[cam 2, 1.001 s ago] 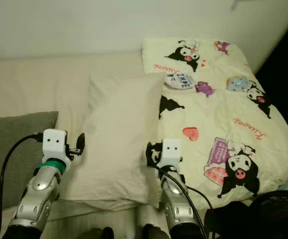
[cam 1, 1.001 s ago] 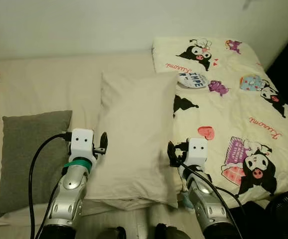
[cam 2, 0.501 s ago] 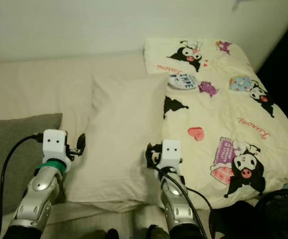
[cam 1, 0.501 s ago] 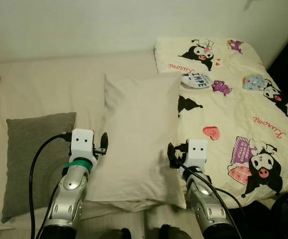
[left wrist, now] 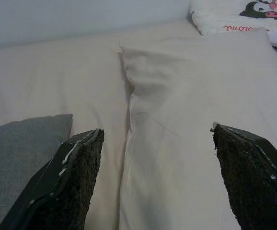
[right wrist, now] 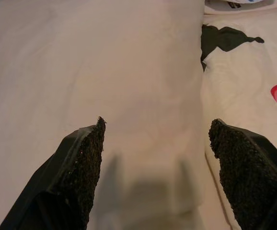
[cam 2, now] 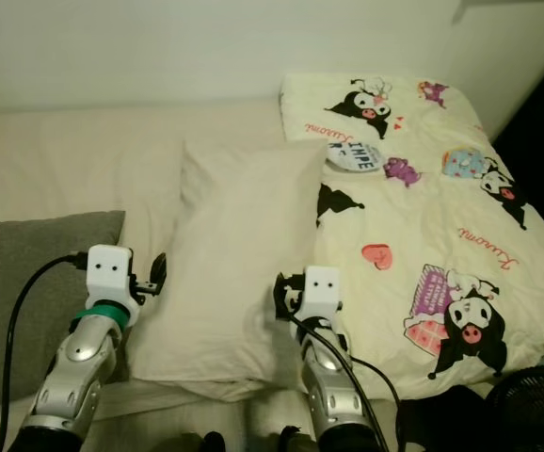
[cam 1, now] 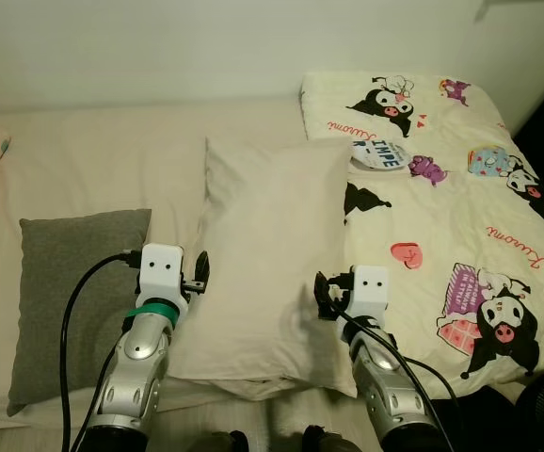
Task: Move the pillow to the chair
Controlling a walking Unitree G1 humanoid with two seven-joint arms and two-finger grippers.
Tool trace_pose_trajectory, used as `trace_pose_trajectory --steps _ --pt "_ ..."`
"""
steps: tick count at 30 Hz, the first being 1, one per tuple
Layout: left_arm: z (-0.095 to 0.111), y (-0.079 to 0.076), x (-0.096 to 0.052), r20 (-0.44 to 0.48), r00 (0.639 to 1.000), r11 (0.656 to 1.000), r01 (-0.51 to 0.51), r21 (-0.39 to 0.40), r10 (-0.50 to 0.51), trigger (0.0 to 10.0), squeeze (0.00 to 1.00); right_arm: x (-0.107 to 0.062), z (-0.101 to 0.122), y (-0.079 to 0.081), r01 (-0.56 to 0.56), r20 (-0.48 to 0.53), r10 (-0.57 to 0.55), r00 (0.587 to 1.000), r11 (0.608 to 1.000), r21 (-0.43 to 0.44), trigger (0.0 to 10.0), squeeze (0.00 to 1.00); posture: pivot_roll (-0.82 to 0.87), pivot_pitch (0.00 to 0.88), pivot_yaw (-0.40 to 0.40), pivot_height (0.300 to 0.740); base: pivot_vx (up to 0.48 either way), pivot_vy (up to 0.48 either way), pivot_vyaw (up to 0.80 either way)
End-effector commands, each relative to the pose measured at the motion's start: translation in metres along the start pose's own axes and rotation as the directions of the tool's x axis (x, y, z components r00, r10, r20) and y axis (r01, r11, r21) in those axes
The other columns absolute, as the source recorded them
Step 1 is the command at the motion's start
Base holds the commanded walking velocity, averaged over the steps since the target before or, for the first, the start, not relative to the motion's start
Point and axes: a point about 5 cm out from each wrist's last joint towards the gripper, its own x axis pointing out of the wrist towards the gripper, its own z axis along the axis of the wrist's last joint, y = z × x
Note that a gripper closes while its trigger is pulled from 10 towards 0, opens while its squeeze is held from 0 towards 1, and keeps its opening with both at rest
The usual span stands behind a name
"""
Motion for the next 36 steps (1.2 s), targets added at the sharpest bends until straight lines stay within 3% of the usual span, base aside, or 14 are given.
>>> trace_pose_trajectory --steps 1,25,36 --pt "-0.009 0.001 -0.005 -0.03 1.0 1.0 -0.003 0.006 0.003 10.0 0.0 -0.003 -0.008 -0.001 0.004 -0.023 -0.004 1.0 1.0 0.011 10.0 0.0 0.02 0.052 0.082 0.705 0.0 0.0 0.0" --pt "-0.011 0.01 -0.008 -0.024 0.999 0.999 -0.043 0.014 0.043 10.0 0.0 -0.003 -0.006 -0.001 -0.003 -0.013 0.003 1.0 1.0 0.016 10.0 0.0 0.02 0.063 0.074 0.621 0.0 0.0 0.0" --pt "-0.005 0.023 -0.01 0.025 0.992 0.992 -0.126 -0.001 0.126 10.0 0.0 0.0 0.0 0.004 -0.03 0.003 0.03 1.0 0.999 0.015 10.0 0.0 0.03 0.067 0.069 0.621 0.0 0.0 0.0"
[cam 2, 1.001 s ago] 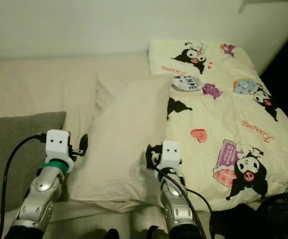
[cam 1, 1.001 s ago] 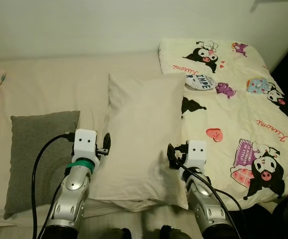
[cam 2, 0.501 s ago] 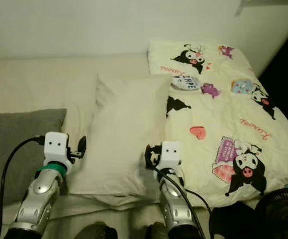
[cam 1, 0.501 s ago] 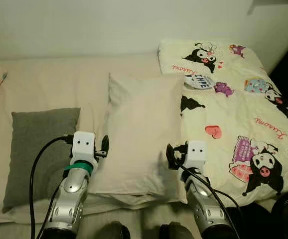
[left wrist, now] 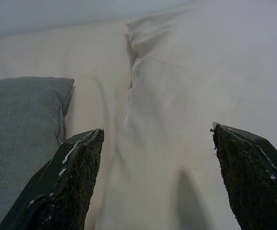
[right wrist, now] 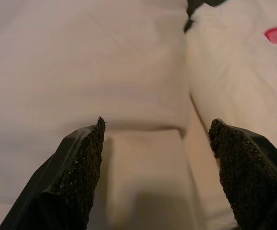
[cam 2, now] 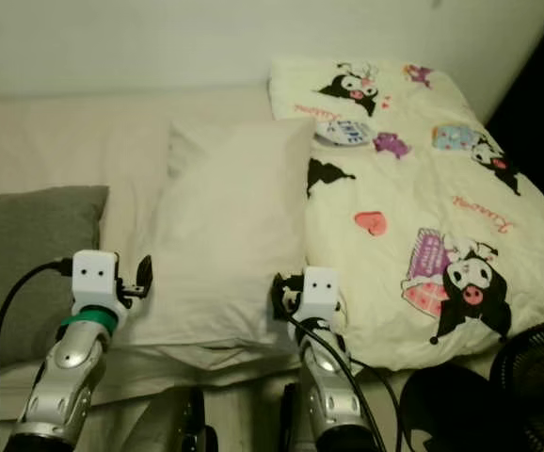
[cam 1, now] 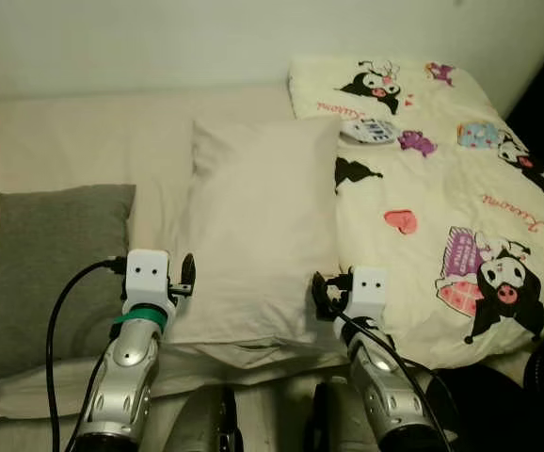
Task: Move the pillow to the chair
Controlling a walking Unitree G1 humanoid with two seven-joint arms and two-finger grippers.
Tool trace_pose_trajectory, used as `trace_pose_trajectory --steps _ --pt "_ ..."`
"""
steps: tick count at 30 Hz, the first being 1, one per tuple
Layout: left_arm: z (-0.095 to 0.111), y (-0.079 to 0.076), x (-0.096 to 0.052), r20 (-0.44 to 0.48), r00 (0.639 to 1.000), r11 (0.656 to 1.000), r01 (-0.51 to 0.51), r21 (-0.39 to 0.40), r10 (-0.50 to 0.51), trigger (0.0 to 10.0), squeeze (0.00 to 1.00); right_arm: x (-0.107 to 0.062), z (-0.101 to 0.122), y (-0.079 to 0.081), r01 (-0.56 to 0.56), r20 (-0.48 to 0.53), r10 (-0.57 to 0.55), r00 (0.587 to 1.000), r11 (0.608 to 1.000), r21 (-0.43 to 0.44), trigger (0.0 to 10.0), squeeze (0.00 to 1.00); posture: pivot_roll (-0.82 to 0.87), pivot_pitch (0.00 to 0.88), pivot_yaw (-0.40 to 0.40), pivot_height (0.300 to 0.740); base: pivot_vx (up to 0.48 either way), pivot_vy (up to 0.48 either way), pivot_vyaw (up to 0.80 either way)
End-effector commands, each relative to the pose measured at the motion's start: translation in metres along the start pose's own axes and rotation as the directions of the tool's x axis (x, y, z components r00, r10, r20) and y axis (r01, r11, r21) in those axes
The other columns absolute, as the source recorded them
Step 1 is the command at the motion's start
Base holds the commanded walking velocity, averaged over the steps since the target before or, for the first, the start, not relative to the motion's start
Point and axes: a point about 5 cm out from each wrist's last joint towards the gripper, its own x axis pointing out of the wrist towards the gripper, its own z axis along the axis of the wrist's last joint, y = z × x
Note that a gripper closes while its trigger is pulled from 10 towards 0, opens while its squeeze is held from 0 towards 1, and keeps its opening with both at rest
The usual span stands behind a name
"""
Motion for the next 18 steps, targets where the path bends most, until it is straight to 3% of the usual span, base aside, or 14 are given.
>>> trace_pose_trajectory --steps 1,5,11,12,18 --pt "0.003 0.008 -0.002 0.028 0.999 0.999 -0.042 -0.003 0.042 10.0 0.0 0.0 0.0 0.004 -0.024 0.003 0.024 1.0 1.0 0.017 10.0 0.0 0.03 0.067 0.069 0.616 0.0 0.0 0.0" --pt "0.005 0.011 -0.002 0.047 0.997 0.998 -0.064 -0.004 0.064 10.0 0.0 0.0 0.002 0.005 -0.035 0.011 0.035 0.999 0.999 0.023 10.0 0.0 0.03 0.07 0.062 0.601 0.0 0.0 0.0" --pt "0.016 0.028 -0.005 0.131 0.976 0.985 -0.171 -0.028 0.173 10.0 0.0 0.003 0.014 0.011 -0.079 0.066 0.076 0.995 0.996 0.039 10.0 0.0 0.03 0.076 0.055 0.596 0.0 0.0 0.0" --pt "0.02 0.036 -0.005 0.149 0.968 0.98 -0.195 -0.051 0.2 10.0 0.0 0.008 0.025 0.015 -0.108 0.101 0.102 0.99 0.993 0.057 10.0 0.0 0.03 0.084 0.045 0.596 0.0 0.0 0.0" --pt "0.024 0.046 0.004 0.156 0.971 0.983 -0.169 -0.077 0.179 10.0 0.0 0.019 0.038 0.017 -0.129 0.129 0.119 0.985 0.989 0.072 10.0 0.0 0.04 0.104 0.025 0.596 0.0 0.0 0.0"
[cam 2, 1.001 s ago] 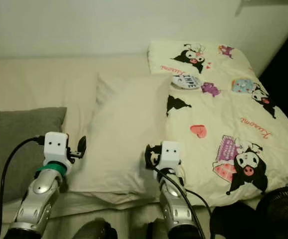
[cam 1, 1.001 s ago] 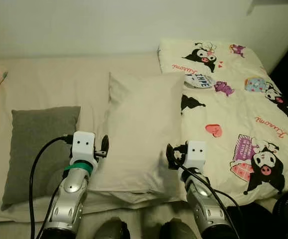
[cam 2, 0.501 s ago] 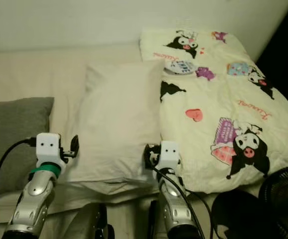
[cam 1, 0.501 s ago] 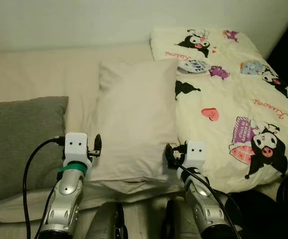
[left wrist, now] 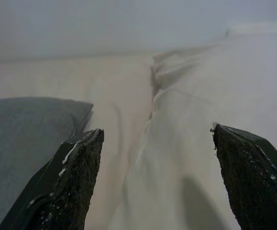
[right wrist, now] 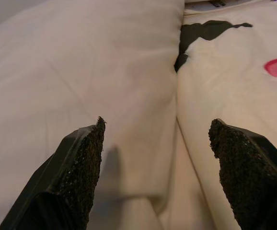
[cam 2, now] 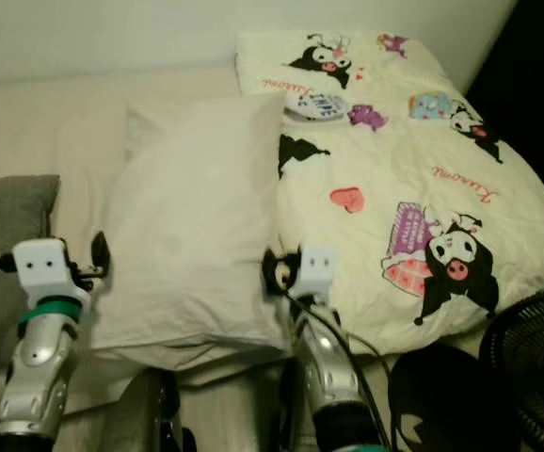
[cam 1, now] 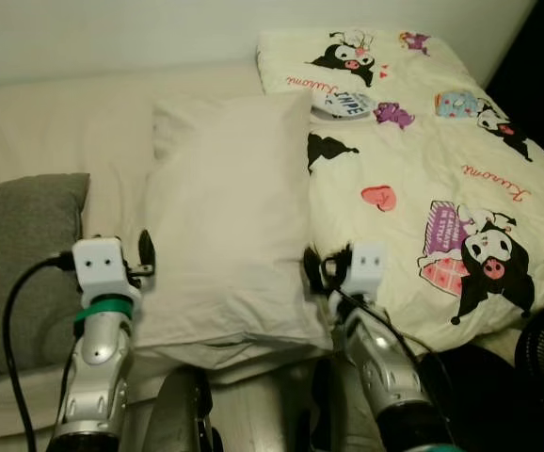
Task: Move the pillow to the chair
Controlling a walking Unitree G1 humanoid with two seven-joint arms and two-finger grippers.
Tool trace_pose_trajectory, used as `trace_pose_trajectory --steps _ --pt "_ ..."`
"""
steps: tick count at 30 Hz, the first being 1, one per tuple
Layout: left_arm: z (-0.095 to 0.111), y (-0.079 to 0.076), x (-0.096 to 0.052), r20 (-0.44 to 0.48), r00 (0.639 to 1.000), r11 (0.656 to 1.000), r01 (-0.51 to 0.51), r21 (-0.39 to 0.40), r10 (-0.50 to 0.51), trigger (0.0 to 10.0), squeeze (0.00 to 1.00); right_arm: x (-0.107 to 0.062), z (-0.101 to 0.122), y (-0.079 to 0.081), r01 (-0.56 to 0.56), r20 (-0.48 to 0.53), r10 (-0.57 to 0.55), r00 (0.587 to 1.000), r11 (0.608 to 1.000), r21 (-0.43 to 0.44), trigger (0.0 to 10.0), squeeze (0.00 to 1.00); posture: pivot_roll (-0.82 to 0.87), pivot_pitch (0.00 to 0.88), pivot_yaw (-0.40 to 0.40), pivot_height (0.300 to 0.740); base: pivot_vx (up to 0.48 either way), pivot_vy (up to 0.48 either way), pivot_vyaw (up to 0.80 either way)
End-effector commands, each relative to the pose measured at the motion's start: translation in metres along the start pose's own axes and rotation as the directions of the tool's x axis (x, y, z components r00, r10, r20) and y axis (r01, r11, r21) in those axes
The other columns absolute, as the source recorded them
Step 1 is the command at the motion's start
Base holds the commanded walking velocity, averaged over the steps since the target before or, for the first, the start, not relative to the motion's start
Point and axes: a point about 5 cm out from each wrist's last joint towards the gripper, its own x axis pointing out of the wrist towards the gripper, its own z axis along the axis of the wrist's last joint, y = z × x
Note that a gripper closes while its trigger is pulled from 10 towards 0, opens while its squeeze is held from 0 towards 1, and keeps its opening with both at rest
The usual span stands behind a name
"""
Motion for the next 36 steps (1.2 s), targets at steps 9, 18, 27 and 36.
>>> trace_pose_trajectory --steps 9,18,27,36 --pt "0.002 0.029 0.04 -0.024 0.998 0.984 0.057 -0.171 -0.062 10.0 1.0 0.039 0.029 -0.001 -0.02 0.025 0.013 1.0 0.944 0.33 10.0 1.0 0.03 0.213 -0.006 0.596 0.0 0.0 0.0" --pt "-0.008 0.038 0.044 -0.049 0.991 0.959 0.109 -0.26 -0.125 10.0 1.0 0.049 0.033 0.005 -0.056 0.012 0.057 0.998 0.893 0.446 10.0 1.0 0.04 0.322 -0.014 0.596 0.0 0.0 0.0" --pt "-0.012 0.067 0.055 -0.068 0.994 0.935 0.059 -0.35 -0.088 10.0 1.0 0.055 0.033 0.007 -0.058 0.032 0.048 0.998 0.808 0.587 10.0 1.0 0.04 0.374 -0.011 0.596 0.0 0.0 0.0" --pt "-0.036 0.034 0.049 -0.141 0.951 0.842 0.168 -0.513 -0.276 10.0 1.0 0.052 0.024 0.025 -0.127 0.033 0.141 0.989 0.737 0.664 10.0 1.0 0.0 0.388 -0.017 0.596 0.0 0.0 0.0"
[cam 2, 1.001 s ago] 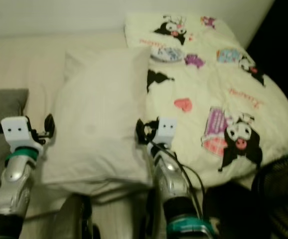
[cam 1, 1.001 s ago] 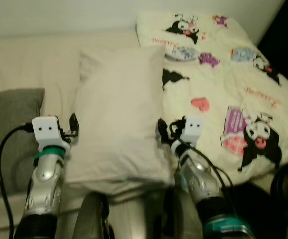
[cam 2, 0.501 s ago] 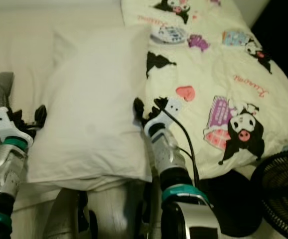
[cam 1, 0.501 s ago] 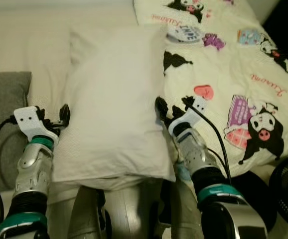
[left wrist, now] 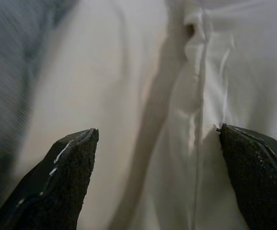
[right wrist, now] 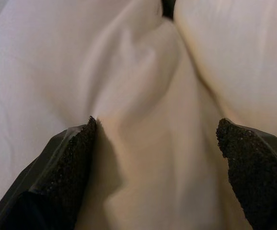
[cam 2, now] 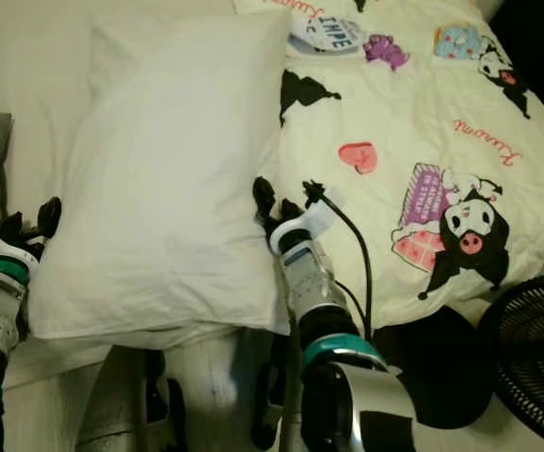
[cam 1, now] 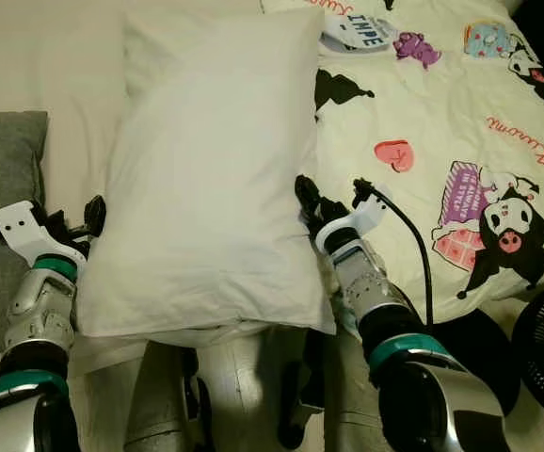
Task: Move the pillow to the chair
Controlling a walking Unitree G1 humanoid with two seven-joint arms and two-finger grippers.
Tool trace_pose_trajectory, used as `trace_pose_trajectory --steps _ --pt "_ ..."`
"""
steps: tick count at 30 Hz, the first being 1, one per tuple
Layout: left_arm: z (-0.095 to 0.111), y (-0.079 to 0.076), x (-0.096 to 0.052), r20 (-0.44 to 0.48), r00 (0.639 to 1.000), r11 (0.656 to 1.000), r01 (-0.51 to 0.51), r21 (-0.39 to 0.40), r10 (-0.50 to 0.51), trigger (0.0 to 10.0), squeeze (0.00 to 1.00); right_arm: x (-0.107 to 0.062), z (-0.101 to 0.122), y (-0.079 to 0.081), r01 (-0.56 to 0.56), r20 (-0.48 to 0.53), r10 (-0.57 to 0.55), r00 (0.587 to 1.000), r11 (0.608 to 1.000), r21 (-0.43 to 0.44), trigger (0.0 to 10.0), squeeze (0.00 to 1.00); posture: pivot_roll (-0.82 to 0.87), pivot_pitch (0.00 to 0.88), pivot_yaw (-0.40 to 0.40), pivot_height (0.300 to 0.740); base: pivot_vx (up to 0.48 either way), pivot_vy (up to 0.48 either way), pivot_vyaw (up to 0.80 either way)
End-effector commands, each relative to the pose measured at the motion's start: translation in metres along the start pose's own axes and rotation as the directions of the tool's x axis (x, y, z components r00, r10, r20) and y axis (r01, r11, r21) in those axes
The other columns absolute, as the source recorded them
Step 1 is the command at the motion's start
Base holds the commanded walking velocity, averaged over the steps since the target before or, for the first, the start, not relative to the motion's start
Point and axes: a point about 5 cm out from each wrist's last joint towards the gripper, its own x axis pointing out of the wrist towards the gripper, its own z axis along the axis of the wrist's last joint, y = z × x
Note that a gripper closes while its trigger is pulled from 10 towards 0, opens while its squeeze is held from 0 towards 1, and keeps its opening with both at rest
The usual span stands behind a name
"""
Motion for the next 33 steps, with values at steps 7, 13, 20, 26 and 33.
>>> trace_pose_trajectory --steps 7,13,20,26,33 --pt "-0.081 -0.063 -0.017 -0.246 0.89 0.885 0.279 -0.373 -0.384 10.0 1.0 -0.01 -0.04 0.009 -0.13 -0.168 0.148 0.975 0.985 0.112 10.0 1.0 -0.03 0.371 -0.019 0.596 0.0 0.0 0.0" --pt "-0.094 -0.086 -0.023 -0.247 0.818 0.803 0.368 -0.469 -0.519 10.0 1.0 -0.017 -0.051 0.014 -0.238 -0.25 0.267 0.931 0.961 0.142 10.0 1.0 -0.03 0.362 -0.019 0.596 0.0 0.0 0.0" --pt "-0.08 -0.091 -0.022 -0.177 0.815 0.784 0.434 -0.443 -0.551 10.0 0.0 -0.047 -0.069 0.035 -0.485 -0.362 0.554 0.75 0.832 0.269 3.0 0.0 0.01 0.294 -0.012 0.596 0.0 0.0 0.0" --pt "-0.069 -0.091 -0.032 -0.121 0.811 0.779 0.491 -0.39 -0.572 3.0 0.0 -0.067 -0.069 0.029 -0.509 -0.358 0.577 0.734 0.816 0.273 0.0 0.0 0.03 0.258 -0.009 0.596 0.0 0.0 0.0" --pt "-0.063 -0.108 -0.044 -0.075 0.778 0.752 0.571 -0.329 -0.624 0.0 0.0 -0.07 -0.057 0.028 -0.538 -0.344 0.576 0.741 0.817 0.21 0.0 0.0 0.04 0.188 0.005 0.596 0.0 0.0 0.0"
